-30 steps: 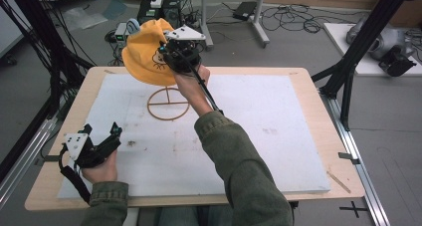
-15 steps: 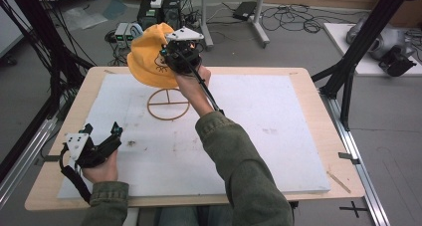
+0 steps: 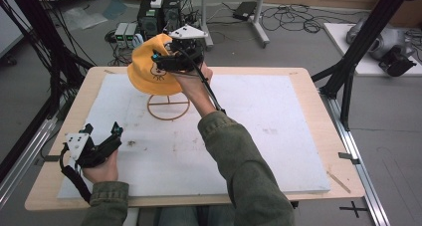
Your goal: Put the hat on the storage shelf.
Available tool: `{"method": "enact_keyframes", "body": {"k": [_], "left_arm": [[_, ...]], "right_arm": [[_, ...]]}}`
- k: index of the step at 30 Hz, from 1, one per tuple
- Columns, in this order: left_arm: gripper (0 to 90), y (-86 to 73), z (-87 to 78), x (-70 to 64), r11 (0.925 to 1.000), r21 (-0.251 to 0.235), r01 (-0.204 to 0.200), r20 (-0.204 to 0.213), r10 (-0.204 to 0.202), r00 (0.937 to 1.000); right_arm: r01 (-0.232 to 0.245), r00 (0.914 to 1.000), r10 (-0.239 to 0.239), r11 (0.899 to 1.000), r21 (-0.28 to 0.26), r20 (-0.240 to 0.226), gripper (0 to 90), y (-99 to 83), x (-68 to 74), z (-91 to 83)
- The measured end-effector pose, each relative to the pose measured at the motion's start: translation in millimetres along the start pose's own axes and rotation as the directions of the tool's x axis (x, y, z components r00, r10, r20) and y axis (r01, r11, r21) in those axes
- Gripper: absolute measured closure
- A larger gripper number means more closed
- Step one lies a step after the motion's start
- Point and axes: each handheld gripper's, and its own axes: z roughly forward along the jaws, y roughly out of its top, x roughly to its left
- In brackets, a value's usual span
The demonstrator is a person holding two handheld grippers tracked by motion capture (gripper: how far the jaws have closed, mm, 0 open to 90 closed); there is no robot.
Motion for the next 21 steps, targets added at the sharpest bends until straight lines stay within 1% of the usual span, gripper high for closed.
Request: {"method": "enact_keyframes", "body": {"k": [1,2,7,9,10,11,12,13,14,15,16,17,18,19,20,21], "left_arm": [[14.1,0.0,0.0,0.0,1.0000,0.000,0.000,0.000,0.000,1.0000],[14.1,0.0,0.0,0.1,1.0000,0.001,-0.001,0.001,0.001,1.0000],[14.1,-0.3,0.7,-0.1,1.0000,0.001,0.001,0.001,-0.001,1.0000],[14.1,-0.4,1.0,-0.1,1.0000,0.002,0.000,-0.001,0.000,1.0000],[14.1,-0.4,0.9,0.0,1.0000,0.003,0.001,-0.001,-0.001,1.0000],[14.1,0.0,0.9,-0.1,1.0000,0.002,0.002,0.000,-0.002,1.0000],[14.1,0.4,0.9,-0.7,1.0000,-0.001,0.002,-0.001,-0.002,1.0000],[14.1,0.9,0.8,-1.3,1.0000,-0.001,-0.002,0.000,0.002,1.0000],[14.1,1.2,1.1,-2.3,1.0000,-0.004,-0.005,0.001,0.005,1.0000],[14.1,1.4,1.1,-3.2,0.9999,0.002,-0.011,0.003,0.011,0.9999],[14.1,1.4,1.3,-4.1,0.9999,0.006,-0.016,0.006,0.016,0.9999],[14.1,1.1,2.1,-6.2,0.9998,0.004,-0.021,0.008,0.021,0.9997],[14.1,1.1,2.1,-6.2,0.9998,0.004,-0.021,0.008,0.021,0.9997],[14.1,1.2,2.1,-7.5,0.9997,0.006,-0.026,0.011,0.026,0.9996],[14.1,1.4,2.1,-8.4,0.9995,0.006,-0.031,0.013,0.031,0.9994],[14.1,1.6,2.1,-9.3,0.9995,0.004,-0.032,0.013,0.032,0.9994]], "right_arm": [[0.000,1.0000,0.000,1.000,0.000,0.000,13.9,0.0,0.0,0.0],[-0.015,0.9999,0.015,1.000,0.003,0.008,13.1,-0.4,-1.5,0.0],[-0.021,0.9997,0.021,1.000,0.001,0.011,12.7,0.1,-3.5,-1.8],[-0.034,0.9989,0.034,0.999,-0.013,0.032,12.4,2.2,-7.7,-9.1],[-0.034,0.9989,0.034,0.999,-0.013,0.032,12.4,2.2,-7.7,-9.1],[-0.036,0.9983,0.037,0.999,-0.022,0.044,12.3,3.6,-10.0,-13.3],[-0.034,0.9969,0.037,0.998,-0.045,0.070,12.3,7.0,-15.5,-23.9],[-0.034,0.9969,0.037,0.998,-0.045,0.070,12.3,7.0,-15.5,-23.9],[-0.030,0.9939,0.038,0.997,-0.075,0.103,12.3,10.8,-22.5,-38.0],[-0.030,0.9939,0.038,0.997,-0.075,0.103,12.3,10.8,-22.5,-38.0],[-0.034,0.9896,0.048,0.994,-0.100,0.136,12.3,14.0,-31.4,-54.3],[-0.036,0.9876,0.052,0.993,-0.109,0.148,12.3,15.2,-36.7,-62.1],[-0.036,0.9876,0.052,0.993,-0.109,0.148,12.3,15.2,-36.7,-62.1],[-0.035,0.9858,0.053,0.993,-0.115,0.159,12.3,15.7,-40.7,-68.3],[-0.031,0.9783,0.063,0.987,-0.160,0.198,12.3,15.0,-50.9,-88.5],[-0.031,0.9783,0.063,0.987,-0.160,0.198,12.3,15.0,-50.9,-88.5]]}}
